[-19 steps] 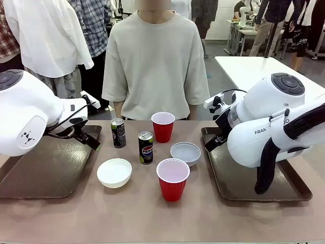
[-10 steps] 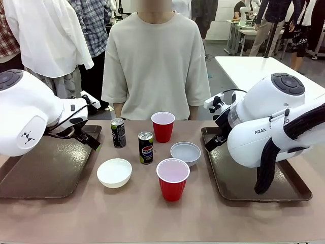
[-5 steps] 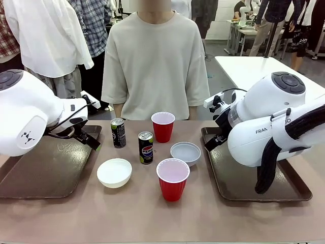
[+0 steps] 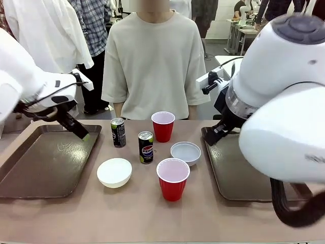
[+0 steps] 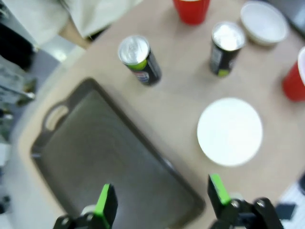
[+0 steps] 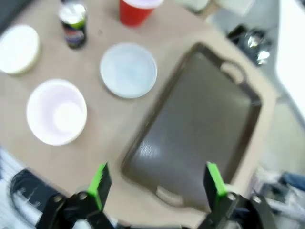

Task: Prepare tableware on both trays.
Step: Pick up a Picnic Bowl from the table and place it on a Handle tray.

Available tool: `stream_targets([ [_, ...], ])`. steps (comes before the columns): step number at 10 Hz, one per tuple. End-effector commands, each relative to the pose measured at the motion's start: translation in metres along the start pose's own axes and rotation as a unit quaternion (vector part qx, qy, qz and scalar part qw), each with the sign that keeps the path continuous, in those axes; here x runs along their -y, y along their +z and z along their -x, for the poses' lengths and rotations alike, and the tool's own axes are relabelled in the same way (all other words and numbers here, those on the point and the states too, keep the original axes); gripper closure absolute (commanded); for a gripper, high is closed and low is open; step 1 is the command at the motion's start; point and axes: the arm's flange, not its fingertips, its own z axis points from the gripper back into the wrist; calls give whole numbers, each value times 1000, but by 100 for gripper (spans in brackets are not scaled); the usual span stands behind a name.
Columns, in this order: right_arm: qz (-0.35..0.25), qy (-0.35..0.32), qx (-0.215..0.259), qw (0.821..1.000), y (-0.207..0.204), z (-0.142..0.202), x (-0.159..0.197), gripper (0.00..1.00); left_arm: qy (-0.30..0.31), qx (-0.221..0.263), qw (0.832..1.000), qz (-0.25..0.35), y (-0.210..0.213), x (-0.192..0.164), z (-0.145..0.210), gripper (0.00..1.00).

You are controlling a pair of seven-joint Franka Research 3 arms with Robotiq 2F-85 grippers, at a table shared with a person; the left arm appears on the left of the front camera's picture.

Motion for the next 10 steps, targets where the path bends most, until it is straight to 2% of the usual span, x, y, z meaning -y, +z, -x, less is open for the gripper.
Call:
stream_targets([
  [1,66,-20,-7,998,-13,73,-7,0,-12,30,999,-31,15,35,94,0],
  [2,0,0,0,1000,0,0,0,0,0,0,1000,0,0,0,0,0],
  [3,24,-11,-7,1000,17,11,-6,0,-4,4,1000,-7,23,3,3,0],
  [4,-155,1,7,988,-13,-13,4,0,-38,37,994,93,13,-4,-8,0],
  [5,-255,-35,50,965,-17,-20,34,0,-25,48,983,177,4,-22,-16,0],
  [6,-360,-95,112,921,-5,-9,65,0,13,73,965,253,22,-40,-5,0],
  [7,-411,-157,158,884,-4,13,102,0,27,113,935,335,18,-64,1,0],
  [8,-443,-206,194,851,-5,42,129,0,56,146,897,414,18,-80,18,0],
  [9,-472,-233,214,823,-8,72,141,0,85,166,872,452,18,-89,37,0],
  [10,-490,-264,223,801,-11,105,153,0,119,175,858,469,13,-101,50,0],
])
